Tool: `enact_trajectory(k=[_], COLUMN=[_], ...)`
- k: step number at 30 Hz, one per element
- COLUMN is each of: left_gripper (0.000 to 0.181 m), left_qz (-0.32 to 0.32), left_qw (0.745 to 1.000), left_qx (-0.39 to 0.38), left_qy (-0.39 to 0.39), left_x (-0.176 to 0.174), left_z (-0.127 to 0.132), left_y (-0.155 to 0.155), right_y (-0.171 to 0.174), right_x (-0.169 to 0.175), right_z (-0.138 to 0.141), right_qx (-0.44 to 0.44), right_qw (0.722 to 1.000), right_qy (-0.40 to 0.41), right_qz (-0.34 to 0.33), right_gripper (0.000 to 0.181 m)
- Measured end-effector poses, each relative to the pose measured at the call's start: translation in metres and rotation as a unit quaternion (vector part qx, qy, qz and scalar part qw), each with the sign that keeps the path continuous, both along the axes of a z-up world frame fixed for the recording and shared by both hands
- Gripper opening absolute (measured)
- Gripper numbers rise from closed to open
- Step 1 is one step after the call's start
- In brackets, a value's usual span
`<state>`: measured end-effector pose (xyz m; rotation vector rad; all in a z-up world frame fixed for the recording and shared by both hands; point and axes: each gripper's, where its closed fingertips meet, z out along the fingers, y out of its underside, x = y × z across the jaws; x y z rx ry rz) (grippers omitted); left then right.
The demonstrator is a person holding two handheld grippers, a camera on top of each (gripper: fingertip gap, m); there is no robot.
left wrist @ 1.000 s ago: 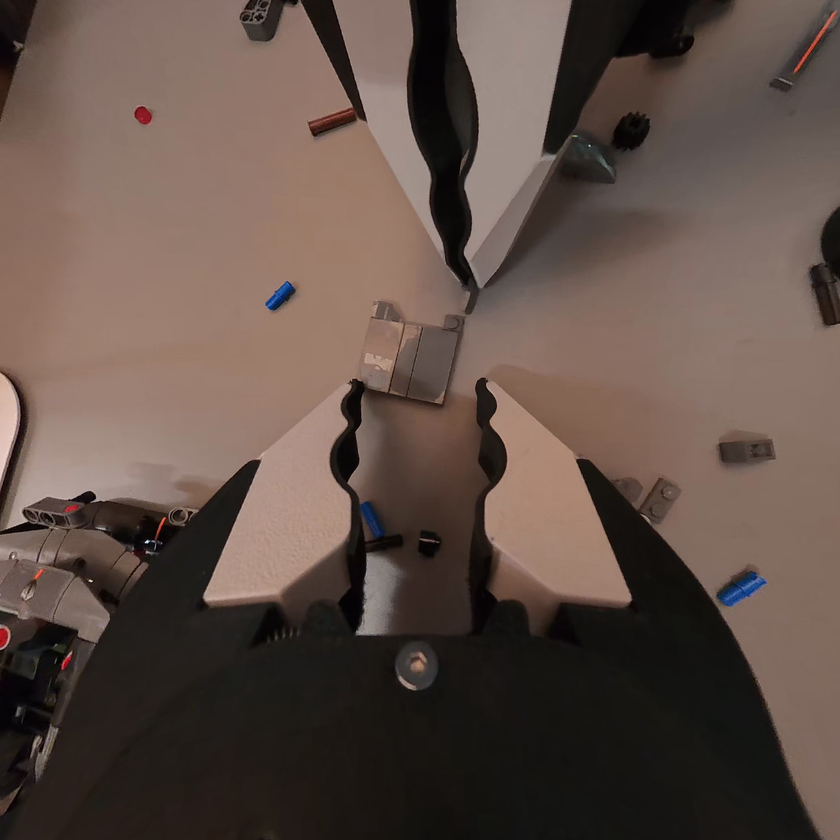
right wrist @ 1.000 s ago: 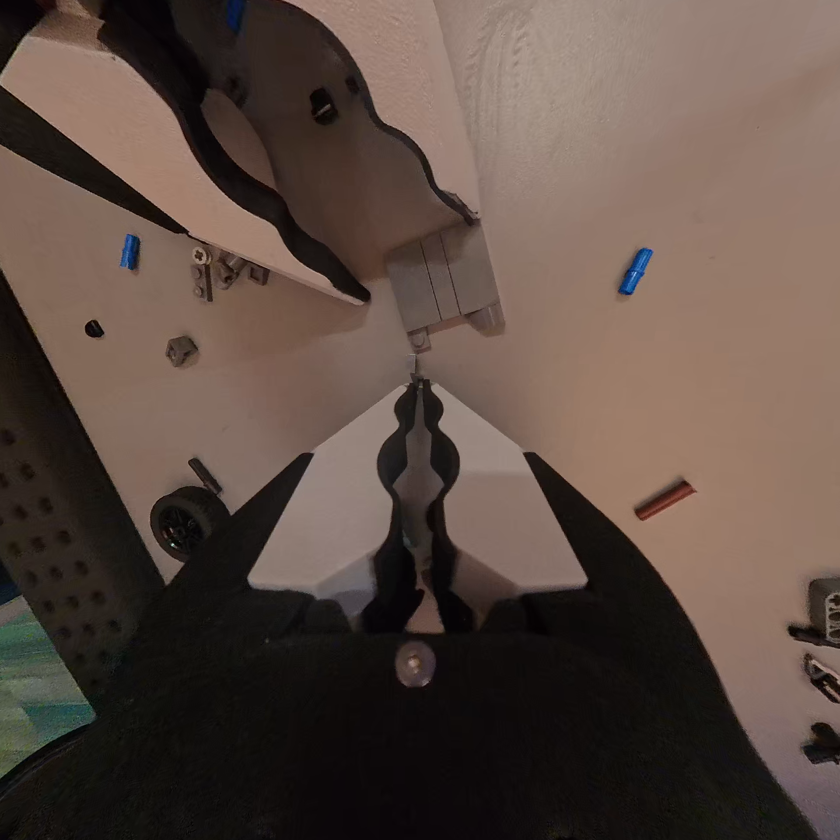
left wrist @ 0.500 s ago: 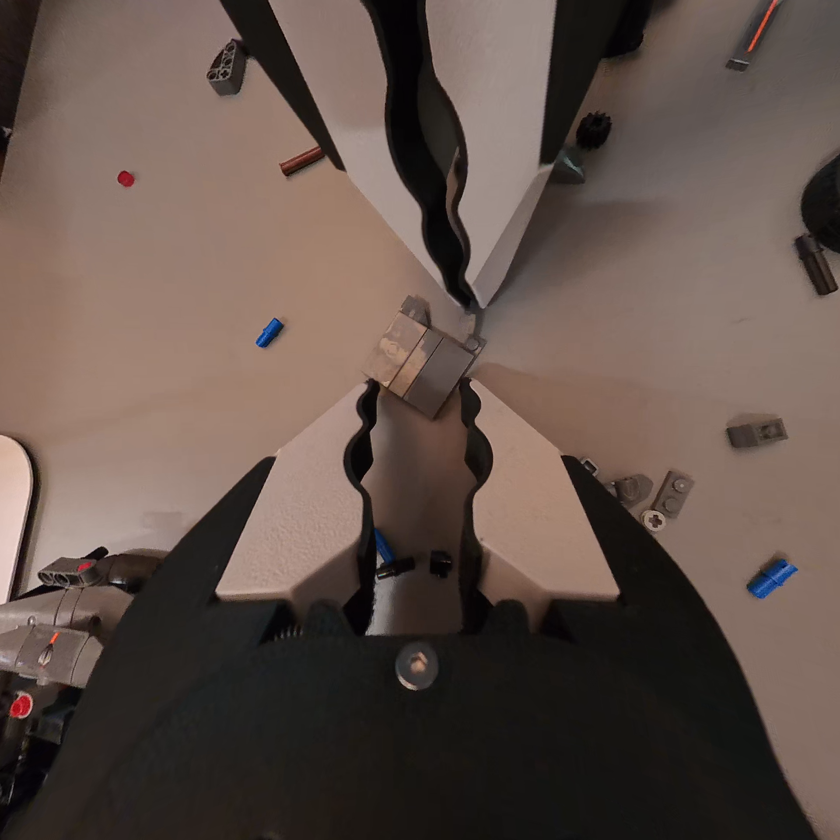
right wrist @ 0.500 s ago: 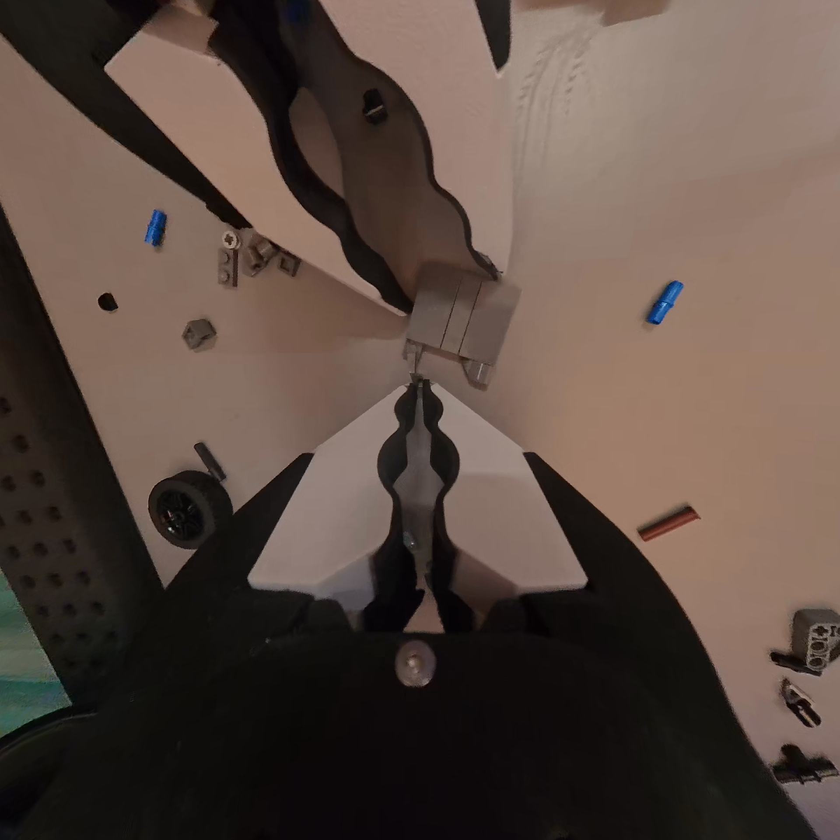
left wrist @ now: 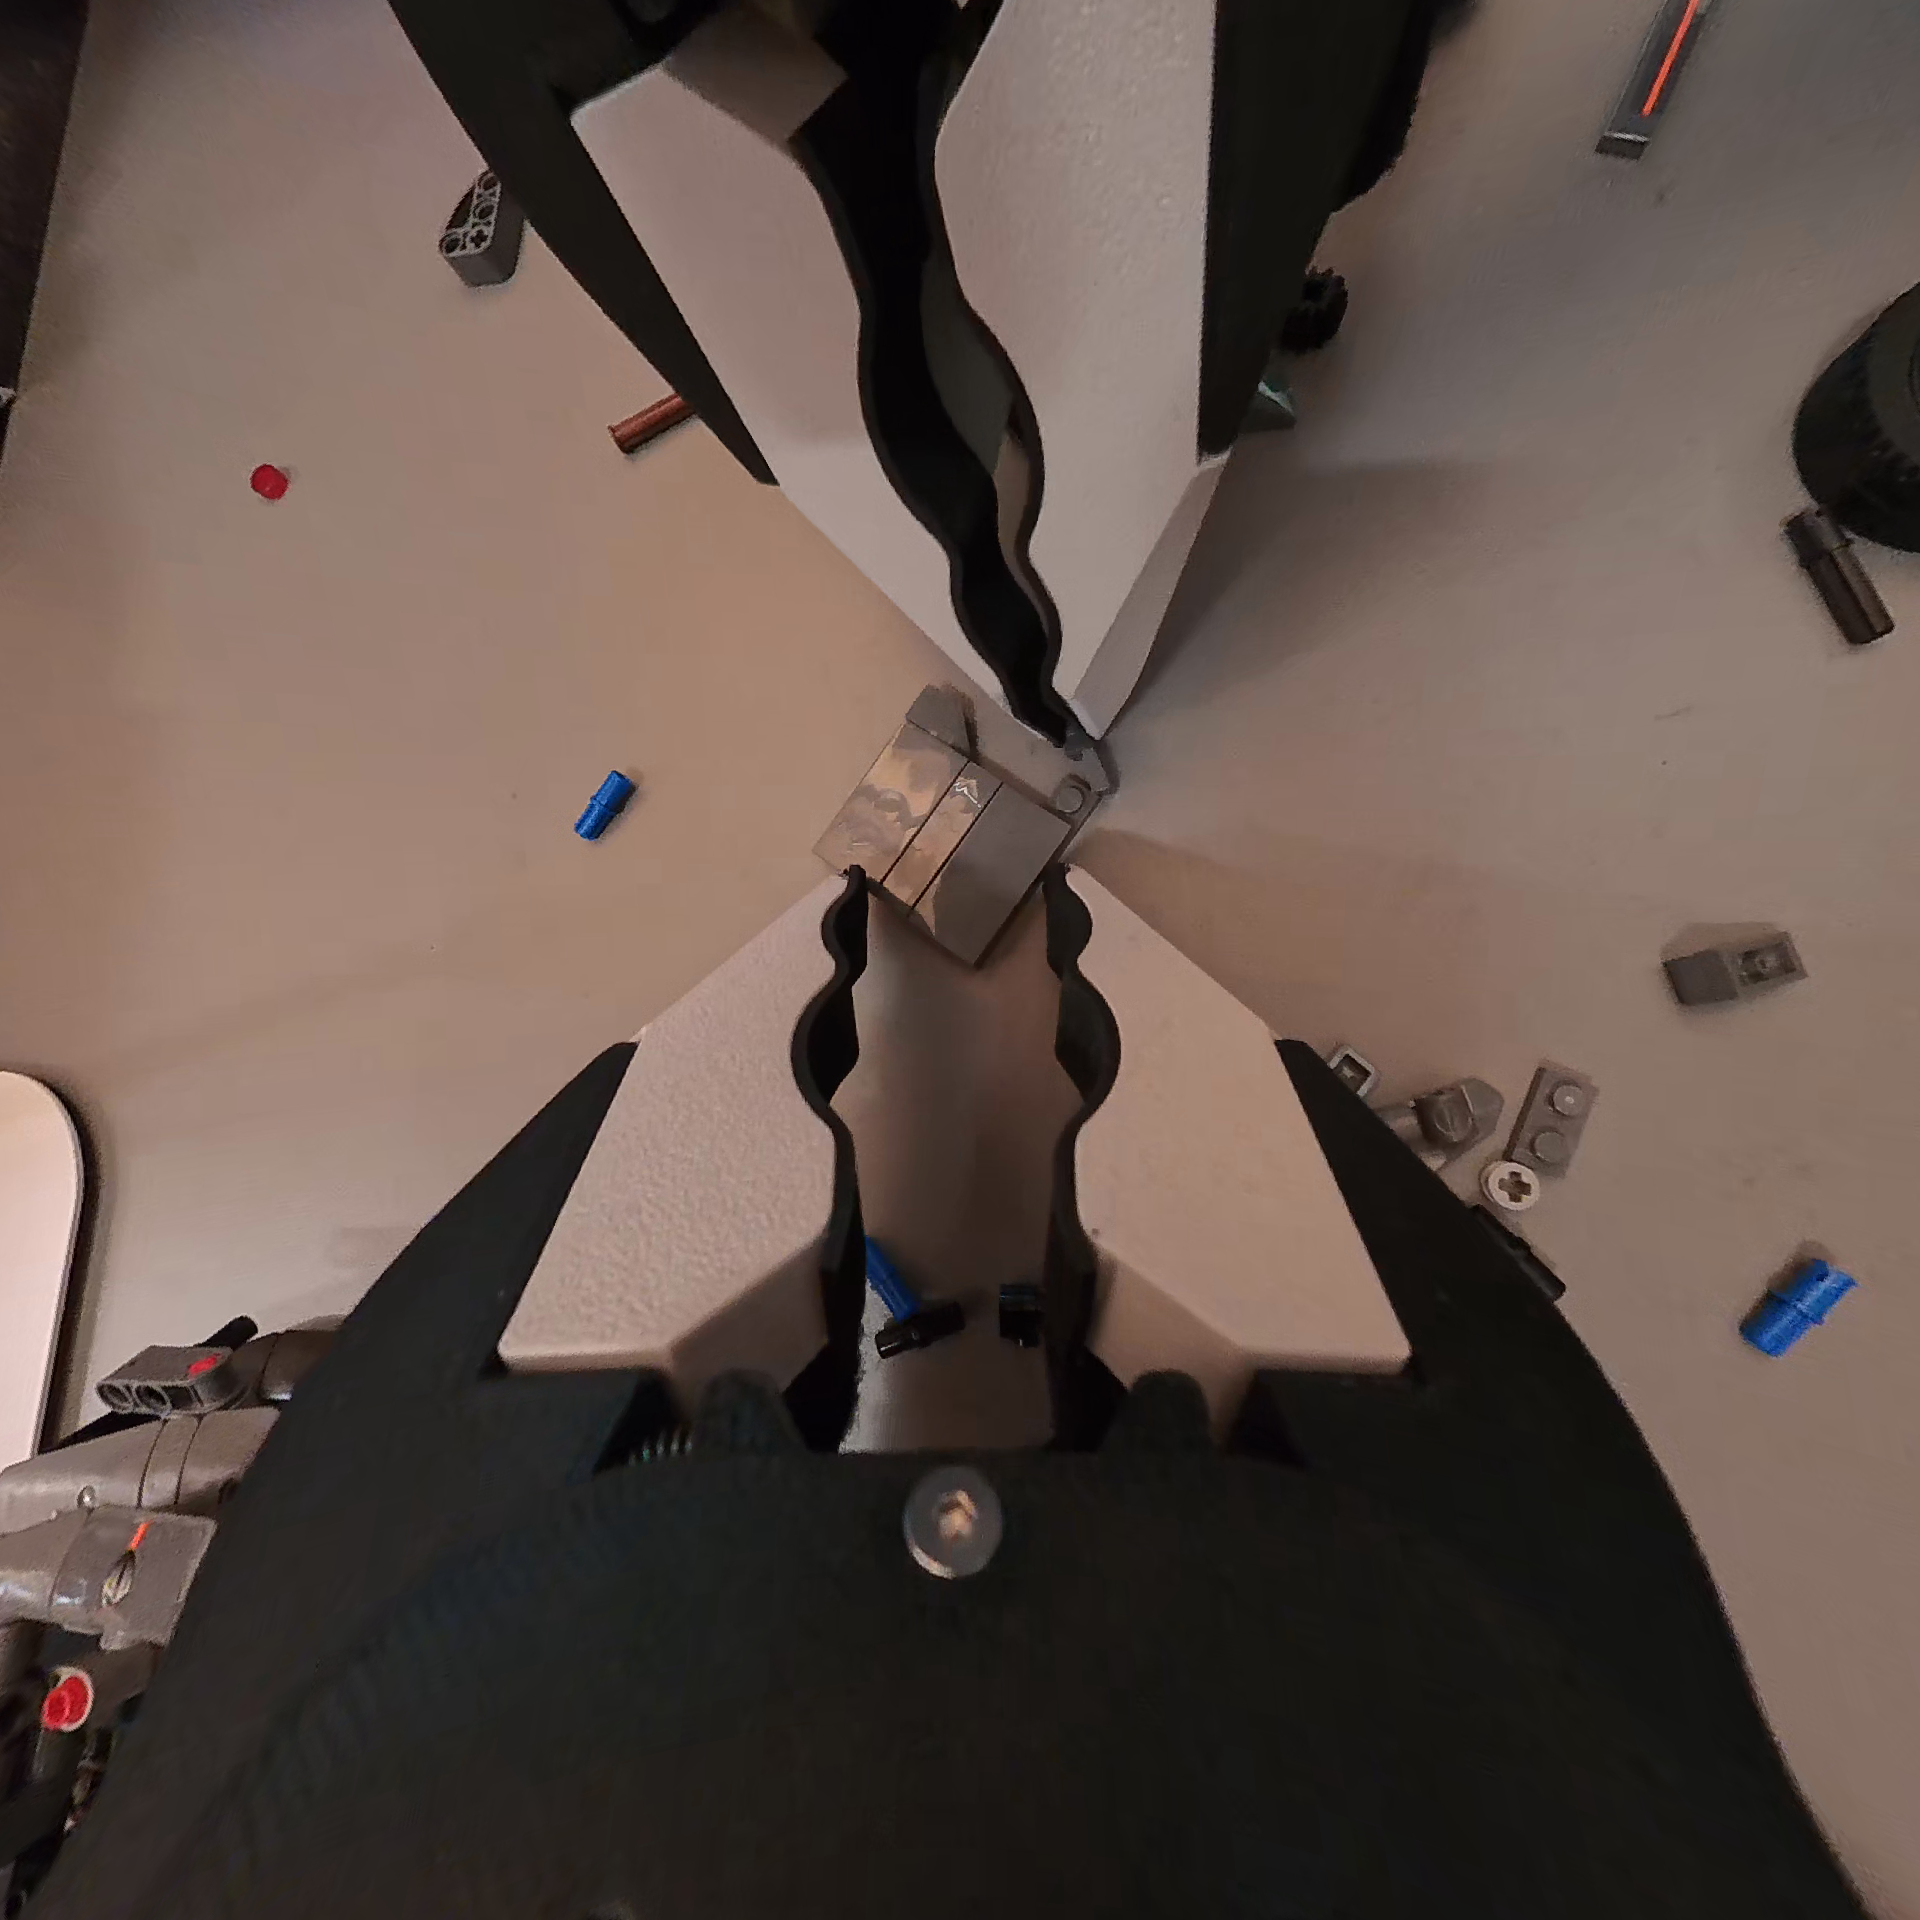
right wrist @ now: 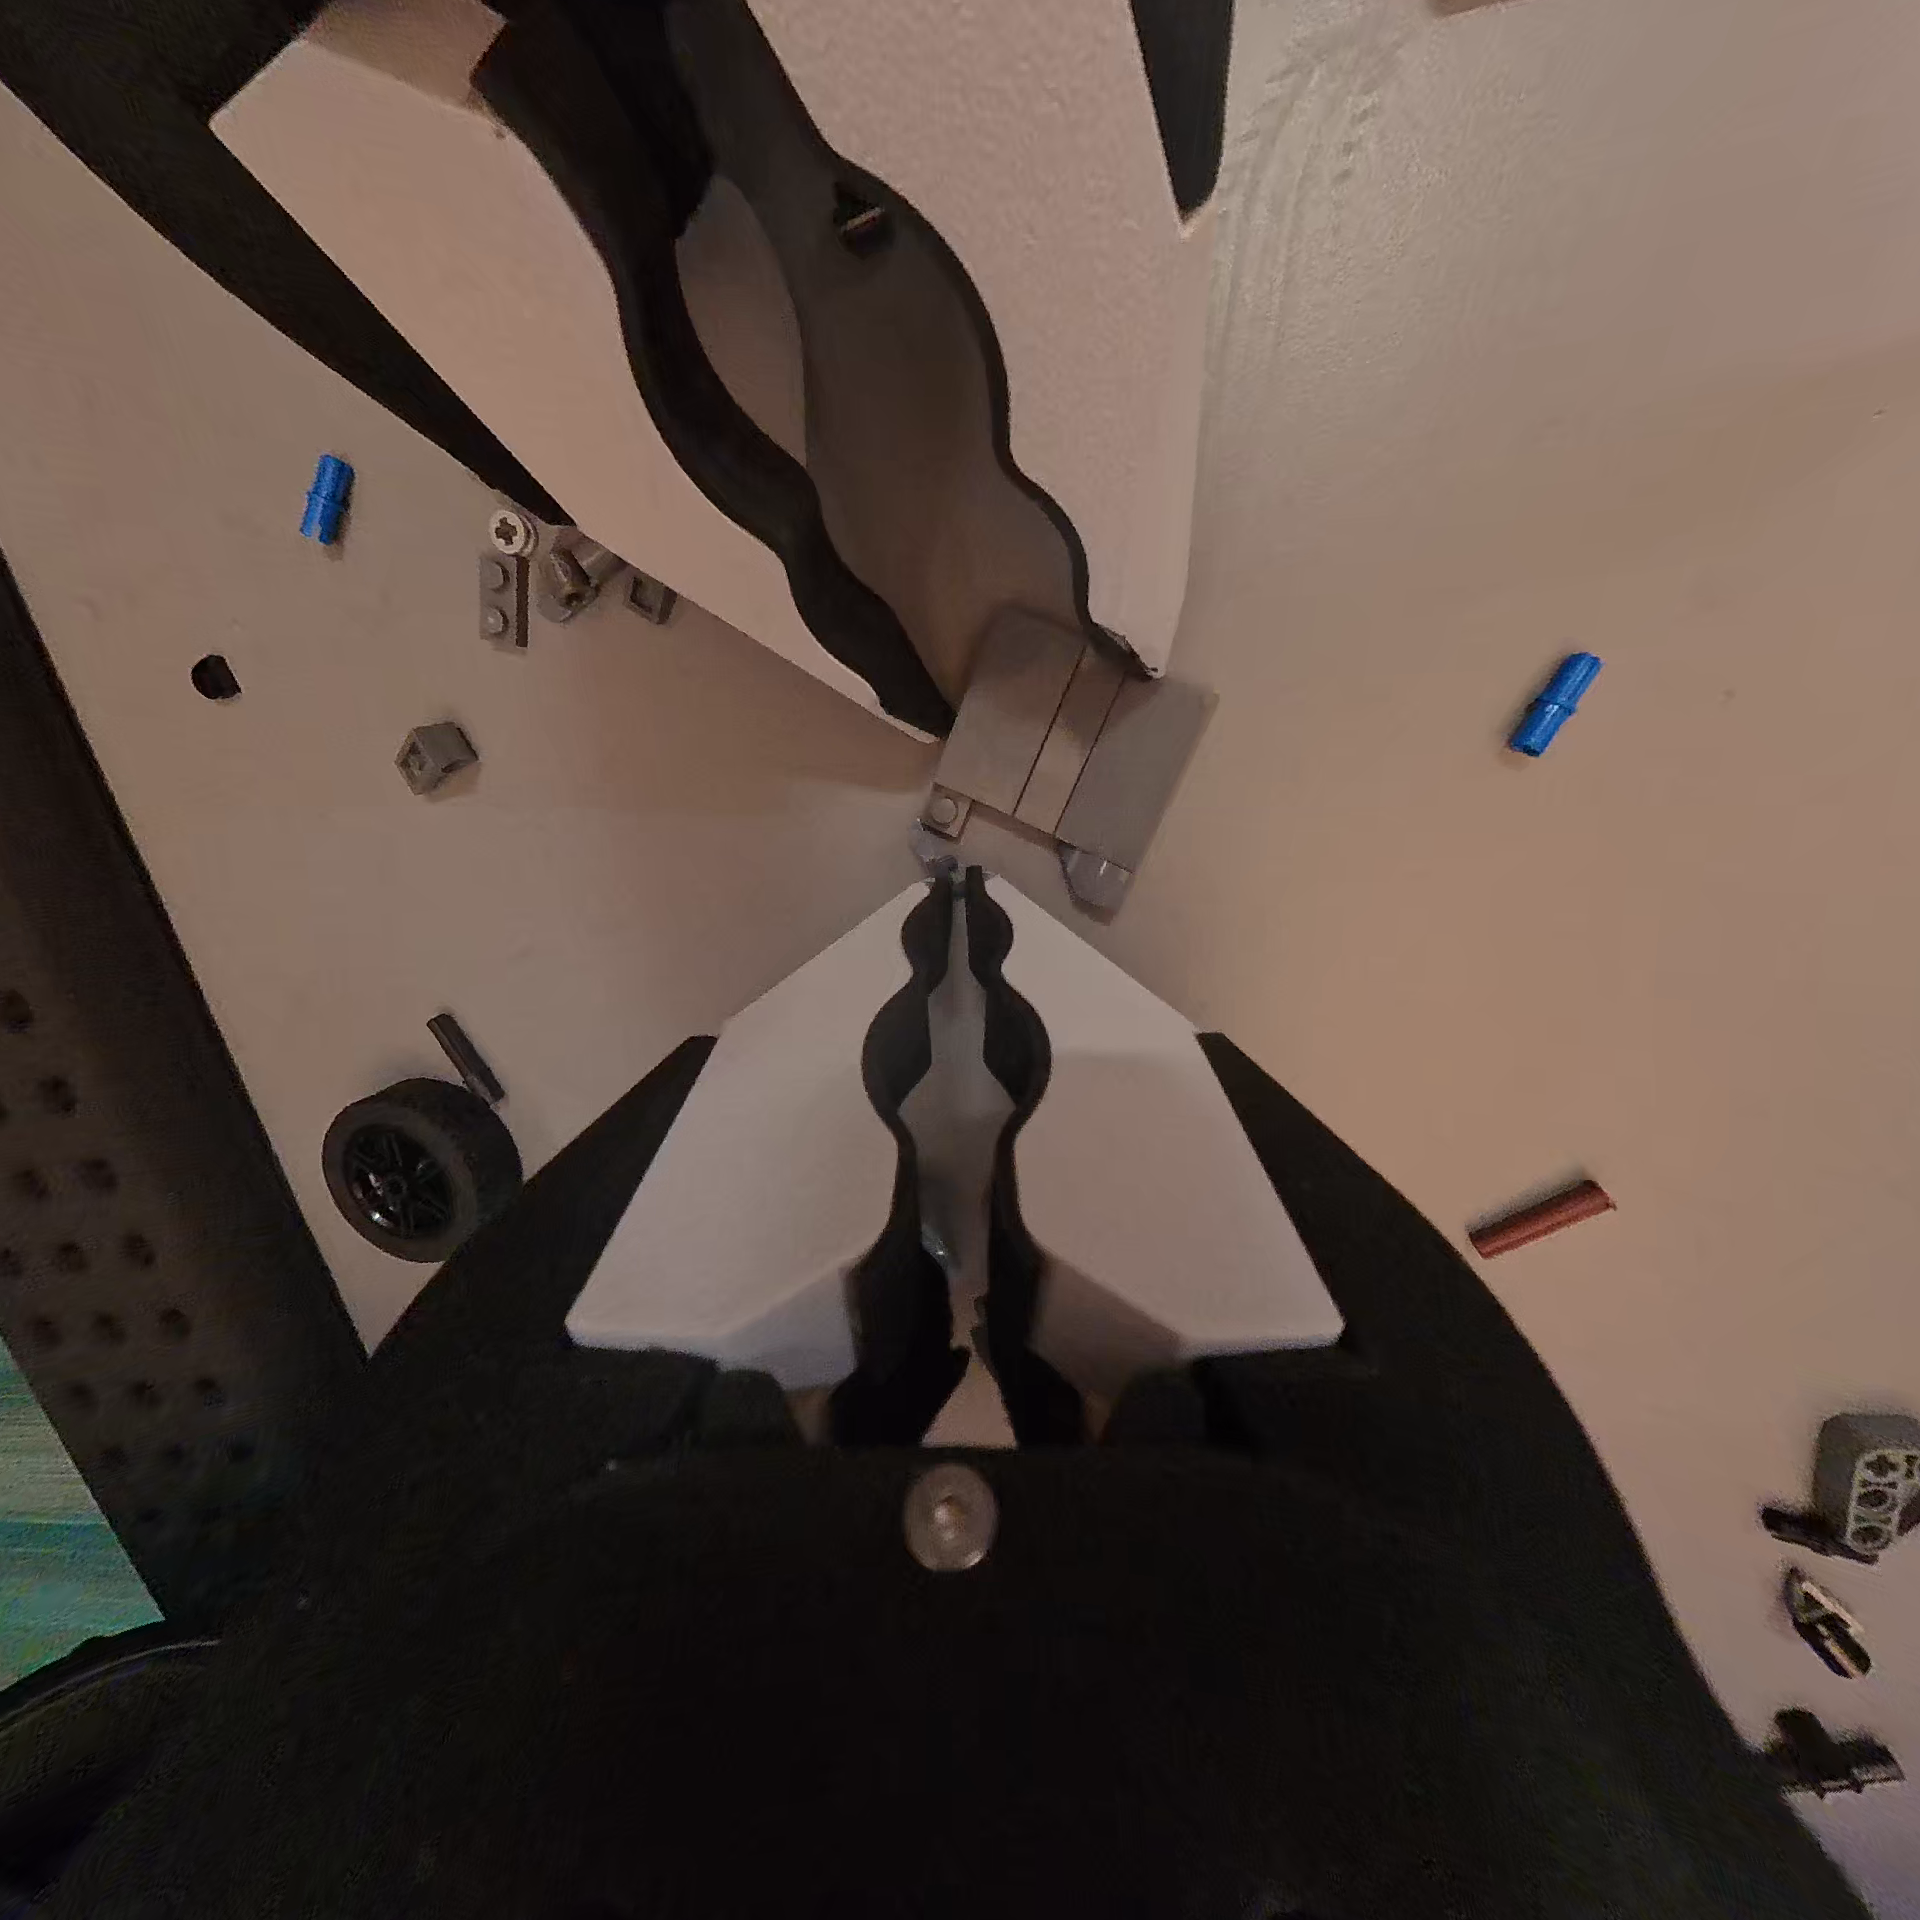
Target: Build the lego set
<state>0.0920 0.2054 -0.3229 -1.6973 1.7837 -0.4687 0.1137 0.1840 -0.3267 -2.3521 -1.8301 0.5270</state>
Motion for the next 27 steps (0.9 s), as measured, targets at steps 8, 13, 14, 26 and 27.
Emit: enact_trajectory(k=[8,13,14,26,27], left_gripper=[0.032,0.031,0.031,0.031,0.031], left_qz=[0.0,0.0,0.0,-0.003,-0.003], left_qw=[1.0,1.0,1.0,1.0,1.0], left_qx=[0.001,0.002,0.002,0.002,0.003], left_qy=[-0.004,-0.007,-0.007,-0.008,-0.008], left_x=[0.0013,0.0019,0.0019,0.0025,0.0027], left_z=[0.0,0.0,0.0,0.0,0.0], left_y=[-0.0004,-0.0007,-0.0006,-0.0014,-0.0015], right_y=[0.0017,0.0005,0.0011,0.0064,0.0042], right_x=[-0.0013,-0.005,-0.0054,-0.0037,-0.0044], right_z=[0.001,0.0037,0.0044,0.0028,0.0013], right_qx=[-0.004,-0.018,-0.017,-0.006,-0.012], right_qw=[1.0,0.999,0.999,0.999,0.999], right_qy=[0.007,0.023,0.025,0.02,0.02], right_qz=[-0.01,-0.017,-0.019,-0.029,-0.027], right_gripper=[0.001,0.001,0.001,0.0,0.0])
